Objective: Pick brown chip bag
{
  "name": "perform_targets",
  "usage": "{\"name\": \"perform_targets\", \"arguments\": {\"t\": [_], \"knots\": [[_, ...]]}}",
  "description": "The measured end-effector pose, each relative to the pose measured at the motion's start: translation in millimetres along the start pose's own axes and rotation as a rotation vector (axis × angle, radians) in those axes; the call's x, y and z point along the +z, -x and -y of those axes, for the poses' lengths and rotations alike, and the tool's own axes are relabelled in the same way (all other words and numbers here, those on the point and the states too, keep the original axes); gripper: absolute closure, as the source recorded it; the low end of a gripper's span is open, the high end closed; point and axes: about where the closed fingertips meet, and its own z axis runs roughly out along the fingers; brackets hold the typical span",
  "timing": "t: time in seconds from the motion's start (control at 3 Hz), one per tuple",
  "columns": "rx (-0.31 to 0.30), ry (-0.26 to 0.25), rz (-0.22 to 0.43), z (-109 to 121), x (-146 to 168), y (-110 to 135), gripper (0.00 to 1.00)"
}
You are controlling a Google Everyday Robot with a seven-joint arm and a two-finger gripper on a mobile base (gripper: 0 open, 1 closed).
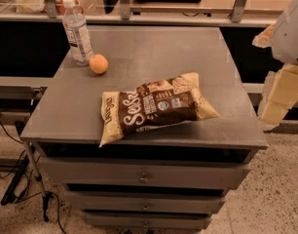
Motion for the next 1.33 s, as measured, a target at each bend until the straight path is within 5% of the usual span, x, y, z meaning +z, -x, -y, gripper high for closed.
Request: {"name": "perform_targets", "arguments": {"t": [0.33, 1.33], "knots": [[-0.004, -0.011, 0.005, 0, -1, 3, 0.0], [-0.195, 0.07, 0.012, -21, 45, 70, 0.0]]}}
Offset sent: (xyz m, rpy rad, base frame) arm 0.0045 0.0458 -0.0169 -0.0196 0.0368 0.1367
